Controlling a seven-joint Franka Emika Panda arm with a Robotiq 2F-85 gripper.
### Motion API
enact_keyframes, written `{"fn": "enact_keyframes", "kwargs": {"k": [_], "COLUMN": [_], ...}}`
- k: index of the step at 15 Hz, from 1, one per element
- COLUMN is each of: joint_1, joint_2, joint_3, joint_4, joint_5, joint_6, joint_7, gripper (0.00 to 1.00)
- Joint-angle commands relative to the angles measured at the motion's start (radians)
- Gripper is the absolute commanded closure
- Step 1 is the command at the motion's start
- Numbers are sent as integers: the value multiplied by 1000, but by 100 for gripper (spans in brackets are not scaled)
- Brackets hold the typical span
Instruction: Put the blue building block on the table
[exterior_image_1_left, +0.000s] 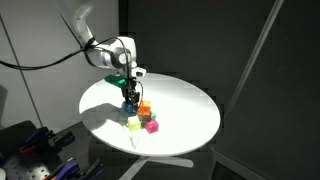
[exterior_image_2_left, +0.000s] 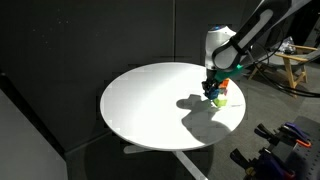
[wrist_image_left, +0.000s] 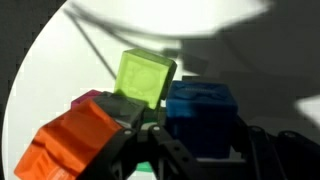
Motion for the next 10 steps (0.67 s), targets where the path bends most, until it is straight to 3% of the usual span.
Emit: {"fn": "enact_keyframes", "kwargs": {"k": [1,4,10], "joint_1": [15,12,0], "joint_2": [5,4,-28], "joint_3": [-22,-25,-27], "joint_4": [8,9,10], "joint_5": [-20,-16,3], "joint_6": [6,3,-18], "joint_7": [10,7,-4], "gripper": [17,1,0]}}
